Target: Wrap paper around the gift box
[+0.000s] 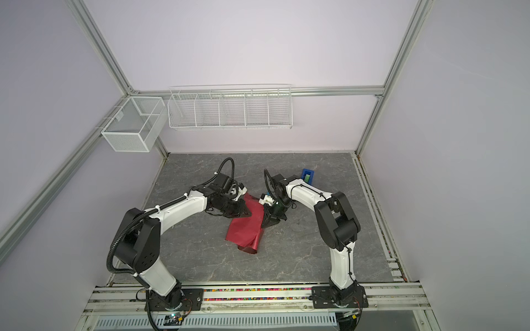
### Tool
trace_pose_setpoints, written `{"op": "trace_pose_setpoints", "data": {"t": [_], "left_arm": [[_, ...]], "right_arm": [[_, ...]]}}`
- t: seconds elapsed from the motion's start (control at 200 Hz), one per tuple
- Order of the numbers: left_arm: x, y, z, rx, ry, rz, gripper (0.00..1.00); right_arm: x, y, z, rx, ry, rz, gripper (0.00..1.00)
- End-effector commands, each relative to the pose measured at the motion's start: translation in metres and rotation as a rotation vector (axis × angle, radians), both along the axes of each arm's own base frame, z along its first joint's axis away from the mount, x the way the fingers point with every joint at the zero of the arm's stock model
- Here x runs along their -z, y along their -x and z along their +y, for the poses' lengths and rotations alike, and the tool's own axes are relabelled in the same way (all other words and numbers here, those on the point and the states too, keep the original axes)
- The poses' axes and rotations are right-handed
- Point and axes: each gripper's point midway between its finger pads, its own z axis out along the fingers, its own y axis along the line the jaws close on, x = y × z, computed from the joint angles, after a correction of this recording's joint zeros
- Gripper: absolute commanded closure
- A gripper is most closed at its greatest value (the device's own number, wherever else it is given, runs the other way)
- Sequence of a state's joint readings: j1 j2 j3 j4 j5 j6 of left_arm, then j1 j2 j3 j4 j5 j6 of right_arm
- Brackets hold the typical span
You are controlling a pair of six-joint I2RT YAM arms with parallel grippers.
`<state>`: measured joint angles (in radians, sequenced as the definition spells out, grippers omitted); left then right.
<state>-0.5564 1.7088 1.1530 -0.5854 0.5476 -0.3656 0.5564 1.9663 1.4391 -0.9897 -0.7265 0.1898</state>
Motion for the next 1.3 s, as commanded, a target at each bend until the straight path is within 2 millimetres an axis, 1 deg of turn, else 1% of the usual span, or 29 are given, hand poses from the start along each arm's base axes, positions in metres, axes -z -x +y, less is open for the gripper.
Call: {"op": "trace_pose_setpoints", "data": {"t": [0.0, 0.12, 0.265, 0.45, 0.63, 0.74, 0.9, 0.99, 1.03, 1.12, 1.22, 1.295], "left_arm": [[0.047, 0.030, 0.029, -0.011, -0.191, 0.143, 0.83], [0.048, 0.030, 0.029, -0.011, -0.193, 0.146, 0.84], [0.048, 0.030, 0.028, -0.008, -0.193, 0.148, 0.83], [0.049, 0.031, 0.028, -0.006, -0.196, 0.150, 0.84], [0.051, 0.032, 0.029, -0.007, -0.201, 0.152, 0.84], [0.051, 0.032, 0.030, -0.010, -0.202, 0.152, 0.84], [0.051, 0.032, 0.030, -0.011, -0.202, 0.151, 0.84], [0.051, 0.032, 0.030, -0.010, -0.203, 0.150, 0.83], [0.051, 0.032, 0.030, -0.010, -0.203, 0.151, 0.84], [0.050, 0.032, 0.030, -0.010, -0.201, 0.149, 0.84], [0.050, 0.033, 0.030, -0.009, -0.201, 0.149, 0.84], [0.051, 0.033, 0.031, -0.010, -0.202, 0.151, 0.84]], "right_arm": [[-0.018, -0.003, 0.005, -0.012, -0.060, -0.024, 0.93], [-0.037, -0.003, 0.010, -0.009, -0.114, -0.045, 0.94], [-0.051, -0.004, 0.015, -0.007, -0.155, -0.057, 0.94], [-0.051, -0.010, 0.020, -0.007, -0.170, -0.050, 0.93], [-0.055, -0.009, 0.022, -0.009, -0.188, -0.052, 0.93], [-0.050, -0.004, 0.017, -0.006, -0.168, -0.042, 0.93], [-0.029, -0.002, 0.002, 0.009, -0.067, -0.028, 0.83], [-0.024, -0.002, -0.001, 0.020, -0.052, -0.021, 0.80], [-0.022, -0.003, -0.002, 0.022, -0.041, -0.018, 0.74], [-0.021, -0.004, -0.003, 0.023, -0.032, -0.022, 0.70], [-0.019, -0.005, -0.004, 0.026, -0.027, -0.017, 0.69], [-0.019, -0.006, -0.003, 0.026, -0.030, -0.015, 0.70]]}}
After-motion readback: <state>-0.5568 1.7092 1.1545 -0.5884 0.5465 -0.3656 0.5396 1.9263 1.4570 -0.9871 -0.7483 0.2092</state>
